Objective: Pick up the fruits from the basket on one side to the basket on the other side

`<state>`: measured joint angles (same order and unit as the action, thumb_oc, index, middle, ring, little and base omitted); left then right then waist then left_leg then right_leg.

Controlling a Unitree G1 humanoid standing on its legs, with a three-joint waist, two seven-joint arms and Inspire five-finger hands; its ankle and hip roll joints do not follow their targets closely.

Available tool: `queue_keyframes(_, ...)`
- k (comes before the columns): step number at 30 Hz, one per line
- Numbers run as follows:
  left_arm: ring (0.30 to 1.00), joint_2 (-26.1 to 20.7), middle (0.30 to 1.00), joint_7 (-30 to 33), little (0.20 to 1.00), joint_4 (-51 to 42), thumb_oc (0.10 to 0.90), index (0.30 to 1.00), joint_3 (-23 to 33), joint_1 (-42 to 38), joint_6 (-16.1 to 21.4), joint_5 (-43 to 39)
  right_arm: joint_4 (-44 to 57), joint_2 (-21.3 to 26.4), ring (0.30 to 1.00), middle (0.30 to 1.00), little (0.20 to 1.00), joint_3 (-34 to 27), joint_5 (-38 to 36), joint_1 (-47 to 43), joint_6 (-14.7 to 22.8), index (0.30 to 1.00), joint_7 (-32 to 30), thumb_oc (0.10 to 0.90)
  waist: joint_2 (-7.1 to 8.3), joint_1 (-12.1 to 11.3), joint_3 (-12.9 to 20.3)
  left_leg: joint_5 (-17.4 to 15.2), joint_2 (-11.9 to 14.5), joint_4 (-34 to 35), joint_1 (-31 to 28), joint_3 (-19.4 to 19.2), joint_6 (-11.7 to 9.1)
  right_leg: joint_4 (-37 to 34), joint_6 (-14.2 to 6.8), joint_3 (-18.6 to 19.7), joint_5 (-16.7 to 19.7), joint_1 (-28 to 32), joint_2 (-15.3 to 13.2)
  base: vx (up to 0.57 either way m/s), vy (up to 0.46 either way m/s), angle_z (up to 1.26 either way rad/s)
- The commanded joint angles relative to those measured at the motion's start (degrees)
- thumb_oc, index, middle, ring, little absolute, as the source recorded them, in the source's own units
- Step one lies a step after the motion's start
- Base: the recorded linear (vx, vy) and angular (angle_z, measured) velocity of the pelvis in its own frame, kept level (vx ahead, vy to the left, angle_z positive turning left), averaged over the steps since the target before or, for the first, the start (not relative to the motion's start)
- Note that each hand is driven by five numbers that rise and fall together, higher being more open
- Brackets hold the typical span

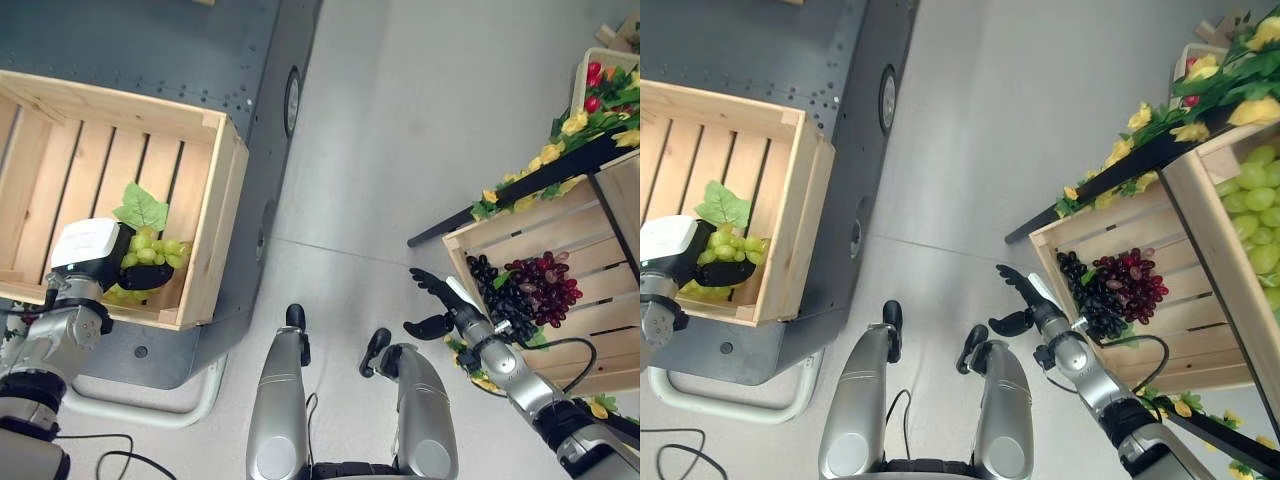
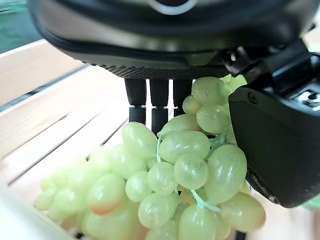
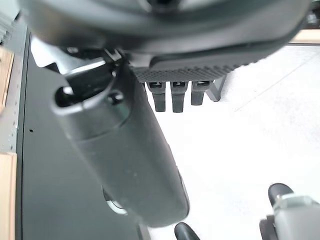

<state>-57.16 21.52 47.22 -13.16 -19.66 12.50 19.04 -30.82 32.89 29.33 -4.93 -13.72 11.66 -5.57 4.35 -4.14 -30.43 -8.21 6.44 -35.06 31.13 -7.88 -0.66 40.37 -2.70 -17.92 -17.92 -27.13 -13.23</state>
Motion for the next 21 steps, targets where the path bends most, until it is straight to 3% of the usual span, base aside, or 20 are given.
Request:
queue_keyframes(1, 0.300, -2.2, 0.300, 6.4, 0.300, -0.9, 0.400, 0.300, 8.4, -1.2, 1.7, -9.5, 5.9, 2.0, 0.900, 0.900, 0.900, -4.1, 0.7, 2.1, 3.3, 0.900, -2.1, 0.800, -3.67, -0.6, 0.6, -5.6, -4.2, 4.5, -8.4, -2.2, 3.6, -4.0, 0.3, -0.3, 3.0, 4.1, 0.1, 0.02, -0.071, -0.04)
queue_keyframes(8, 0.300, 1.6, 0.300, 9.0, 0.300, -3.7, 0.400, 0.300, 18.0, 0.1, 2.3, -26.2, 7.2, -0.4, 0.900, 0.900, 0.900, -4.4, 2.3, 3.9, 2.7, 0.900, -3.6, 0.800, -4.38, -0.2, 0.7, -5.4, -4.9, 6.9, -14.5, -1.9, 3.3, -5.8, 0.5, 0.1, 2.4, 9.6, 0.5, 0.01, -0.063, -0.01)
queue_keyframes(11, 0.300, 3.7, 0.300, 10.2, 0.300, -4.8, 0.400, 0.300, 21.4, 0.2, 4.3, -34.4, 8.0, -1.0, 0.900, 0.900, 0.900, -4.1, 3.6, 4.9, 3.1, 0.900, -4.0, 0.800, -4.54, 0.2, 1.6, -5.0, -4.9, 8.4, -16.9, -1.7, 2.8, -7.7, 0.7, -0.1, 2.1, 12.2, 0.9, 0.01, -0.080, -0.02)
queue_keyframes(21, 0.300, 6.2, 0.300, 5.8, 0.300, -11.6, 0.400, 0.300, 23.5, -1.2, 9.8, -46.7, 10.6, -2.1, 0.900, 0.900, 0.900, -4.5, 3.6, 5.6, 5.7, 0.900, -4.8, 0.800, -5.66, 0.9, 7.1, -3.6, -4.6, 15.0, -24.2, -1.5, 1.4, -16.1, 0.5, -0.7, 3.5, 20.0, 2.6, 0.04, -0.089, 0.03)
